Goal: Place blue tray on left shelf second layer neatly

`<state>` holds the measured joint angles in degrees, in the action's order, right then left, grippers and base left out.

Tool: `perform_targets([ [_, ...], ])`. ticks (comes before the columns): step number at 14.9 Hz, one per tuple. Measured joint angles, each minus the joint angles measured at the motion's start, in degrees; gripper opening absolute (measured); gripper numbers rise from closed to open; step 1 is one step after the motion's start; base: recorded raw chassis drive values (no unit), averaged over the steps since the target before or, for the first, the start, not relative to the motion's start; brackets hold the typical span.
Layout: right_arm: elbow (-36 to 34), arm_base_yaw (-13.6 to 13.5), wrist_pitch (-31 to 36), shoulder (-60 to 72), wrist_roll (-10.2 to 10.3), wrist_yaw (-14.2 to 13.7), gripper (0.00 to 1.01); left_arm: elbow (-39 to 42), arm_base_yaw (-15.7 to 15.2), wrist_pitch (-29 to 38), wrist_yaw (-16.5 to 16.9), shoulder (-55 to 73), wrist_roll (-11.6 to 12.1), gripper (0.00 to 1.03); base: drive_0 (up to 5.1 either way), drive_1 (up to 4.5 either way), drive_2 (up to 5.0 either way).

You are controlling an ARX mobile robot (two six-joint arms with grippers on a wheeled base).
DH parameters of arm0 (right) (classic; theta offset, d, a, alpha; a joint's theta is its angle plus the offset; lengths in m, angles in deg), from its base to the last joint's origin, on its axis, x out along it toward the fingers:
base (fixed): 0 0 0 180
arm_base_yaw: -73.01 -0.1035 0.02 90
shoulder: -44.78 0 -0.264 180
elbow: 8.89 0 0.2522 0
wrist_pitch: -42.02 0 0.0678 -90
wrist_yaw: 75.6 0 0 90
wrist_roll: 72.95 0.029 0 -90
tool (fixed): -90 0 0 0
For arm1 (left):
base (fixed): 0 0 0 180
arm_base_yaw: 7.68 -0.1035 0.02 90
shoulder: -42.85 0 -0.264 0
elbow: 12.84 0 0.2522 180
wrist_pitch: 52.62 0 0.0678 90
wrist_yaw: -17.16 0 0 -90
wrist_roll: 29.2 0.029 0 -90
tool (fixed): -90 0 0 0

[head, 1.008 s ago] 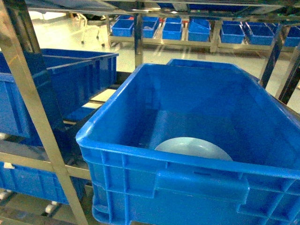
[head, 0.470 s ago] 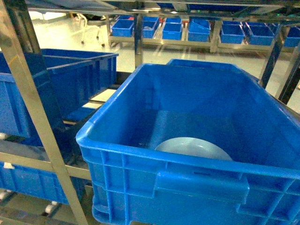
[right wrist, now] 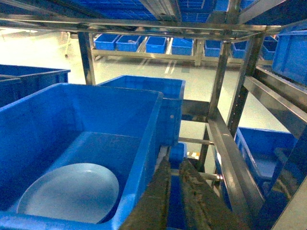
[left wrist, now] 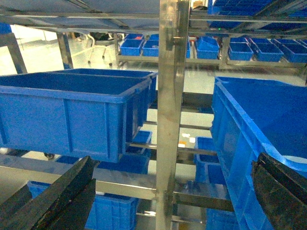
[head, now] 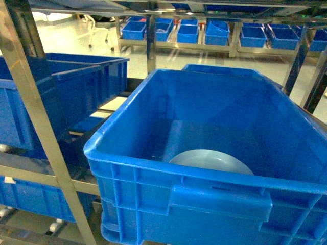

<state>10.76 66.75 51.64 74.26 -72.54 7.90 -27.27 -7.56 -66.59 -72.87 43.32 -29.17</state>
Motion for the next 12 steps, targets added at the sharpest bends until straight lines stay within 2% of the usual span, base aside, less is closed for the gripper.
perform_targets([
  [1, -2.2, 6.6, -3.2, -5.6, -0.2, 6.0, 0.02, 0.0, 0.0, 0.0, 0.0, 0.0, 0.0, 0.98, 0.0, 0.00, 0.0],
  [4, -3.7, 6.3, -7.0, -10.7, -0.2, 6.5, 0.02, 0.0, 0.0, 0.0, 0.0, 0.0, 0.0, 0.98, 0.0, 0.00, 0.0],
  [5, -5.0, 6.3, -5.0, -11.6, -0.2, 6.5, 0.02, 0.0, 0.0, 0.0, 0.0, 0.0, 0.0, 0.98, 0.0, 0.00, 0.0],
  [12, -5.0, 6.3, -12.6, -18.8, -0.2, 6.5, 0.02, 0.0, 0.0, 0.0, 0.0, 0.0, 0.0, 0.98, 0.0, 0.00, 0.0],
])
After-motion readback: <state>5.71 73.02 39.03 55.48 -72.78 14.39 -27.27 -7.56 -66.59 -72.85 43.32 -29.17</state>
